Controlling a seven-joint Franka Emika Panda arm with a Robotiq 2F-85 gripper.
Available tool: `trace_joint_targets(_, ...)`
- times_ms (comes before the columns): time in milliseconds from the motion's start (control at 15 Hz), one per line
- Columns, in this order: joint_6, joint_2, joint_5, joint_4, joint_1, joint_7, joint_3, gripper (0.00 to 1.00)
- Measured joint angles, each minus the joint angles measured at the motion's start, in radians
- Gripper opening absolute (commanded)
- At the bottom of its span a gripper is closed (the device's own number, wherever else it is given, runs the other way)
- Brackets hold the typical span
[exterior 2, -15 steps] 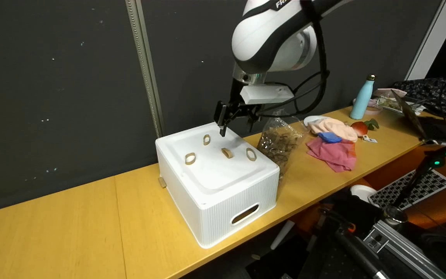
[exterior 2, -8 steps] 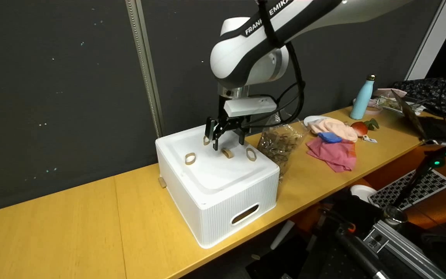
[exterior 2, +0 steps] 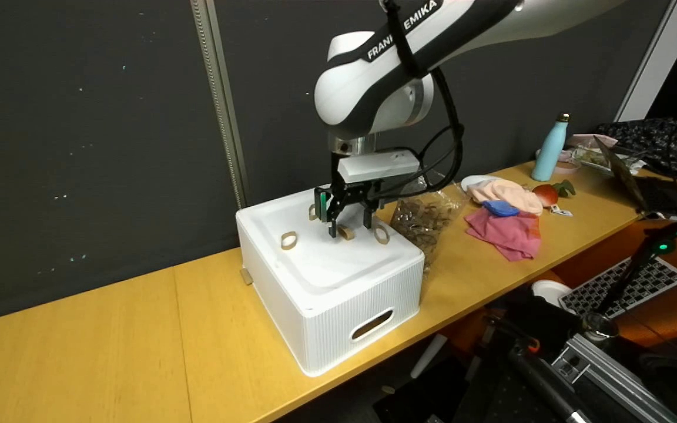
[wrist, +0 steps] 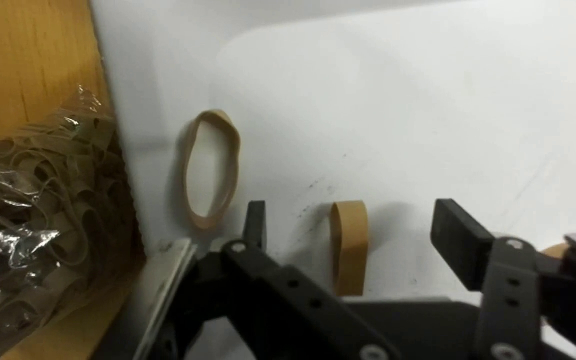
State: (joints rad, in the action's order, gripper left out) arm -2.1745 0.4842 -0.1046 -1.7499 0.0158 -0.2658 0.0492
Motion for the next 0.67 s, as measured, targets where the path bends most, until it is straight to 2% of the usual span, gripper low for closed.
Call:
trace_joint_targets(467,-0.001,0.009,0.005,-0.001,0.005,0.0,-0.001,0.01)
trace_joint_targets(667,-0.002,0.008,0.009,-0.001,0.013,0.0,-0.001,0.0)
